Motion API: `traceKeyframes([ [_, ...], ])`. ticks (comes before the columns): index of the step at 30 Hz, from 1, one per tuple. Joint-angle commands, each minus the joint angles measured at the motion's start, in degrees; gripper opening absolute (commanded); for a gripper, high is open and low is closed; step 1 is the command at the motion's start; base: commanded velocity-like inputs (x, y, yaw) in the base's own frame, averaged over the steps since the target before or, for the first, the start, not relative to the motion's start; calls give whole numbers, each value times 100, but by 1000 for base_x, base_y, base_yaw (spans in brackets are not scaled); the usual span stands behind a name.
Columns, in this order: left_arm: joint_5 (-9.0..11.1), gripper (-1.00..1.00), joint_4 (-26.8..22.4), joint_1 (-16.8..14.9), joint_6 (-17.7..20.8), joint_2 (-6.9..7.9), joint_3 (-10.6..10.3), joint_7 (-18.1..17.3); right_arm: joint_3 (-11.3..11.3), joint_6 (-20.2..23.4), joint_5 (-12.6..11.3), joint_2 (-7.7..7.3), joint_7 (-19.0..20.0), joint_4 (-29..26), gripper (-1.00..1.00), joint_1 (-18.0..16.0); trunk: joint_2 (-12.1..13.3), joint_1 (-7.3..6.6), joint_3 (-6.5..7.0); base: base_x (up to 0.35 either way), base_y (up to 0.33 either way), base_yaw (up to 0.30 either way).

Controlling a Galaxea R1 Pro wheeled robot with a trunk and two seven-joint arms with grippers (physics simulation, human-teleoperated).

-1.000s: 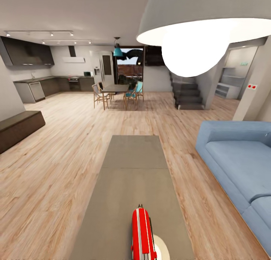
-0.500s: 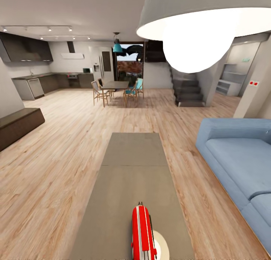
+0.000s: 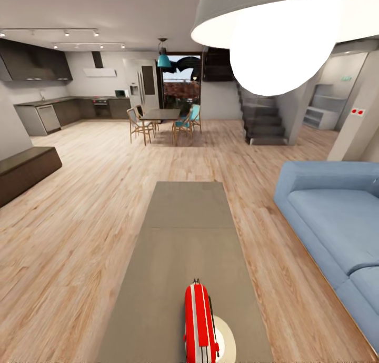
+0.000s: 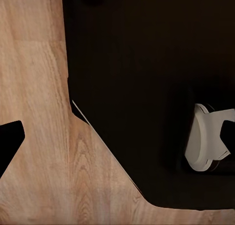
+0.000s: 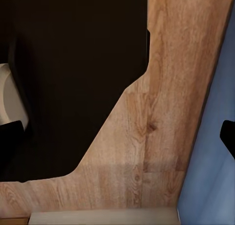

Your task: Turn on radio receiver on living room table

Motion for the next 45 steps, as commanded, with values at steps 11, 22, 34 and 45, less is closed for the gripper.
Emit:
traceKeyframes([
  [11,0,100,0,1,-2,0,-3,0,0,0,0,0,0,0,100,2,0,0,-104,0,0,0],
  [22,0,100,-3,2,-8,0,-4,0,0,-8,0,0,0,0,100,2,0,0,-207,0,0,0],
  [34,-3,100,-12,0,-9,-6,2,0,-8,-23,-8,0,-17,0,100,2,0,0,-320,0,0,0],
  [45,-3,100,-17,0,-1,-6,3,0,-10,-49,-16,0,-18,0,100,2,0,0,-423,0,0,0],
])
